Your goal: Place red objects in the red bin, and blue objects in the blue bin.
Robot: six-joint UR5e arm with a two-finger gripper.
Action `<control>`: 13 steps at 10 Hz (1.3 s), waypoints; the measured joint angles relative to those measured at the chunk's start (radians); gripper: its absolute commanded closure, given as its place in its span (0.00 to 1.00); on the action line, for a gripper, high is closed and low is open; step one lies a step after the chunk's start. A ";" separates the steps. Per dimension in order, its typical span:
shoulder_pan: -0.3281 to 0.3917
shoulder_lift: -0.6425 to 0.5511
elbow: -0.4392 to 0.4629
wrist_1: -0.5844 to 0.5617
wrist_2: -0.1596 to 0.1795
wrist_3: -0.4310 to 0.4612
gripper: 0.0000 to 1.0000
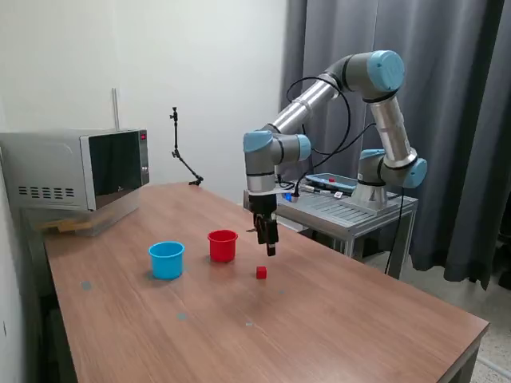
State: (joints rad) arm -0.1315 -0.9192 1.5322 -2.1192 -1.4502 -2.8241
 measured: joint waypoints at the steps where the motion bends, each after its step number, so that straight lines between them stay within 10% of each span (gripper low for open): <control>1: 0.000 0.013 -0.010 0.001 0.001 -0.003 0.00; 13: 0.012 0.081 -0.015 -0.018 -0.006 0.003 0.00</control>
State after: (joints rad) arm -0.1198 -0.8384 1.5174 -2.1368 -1.4563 -2.8207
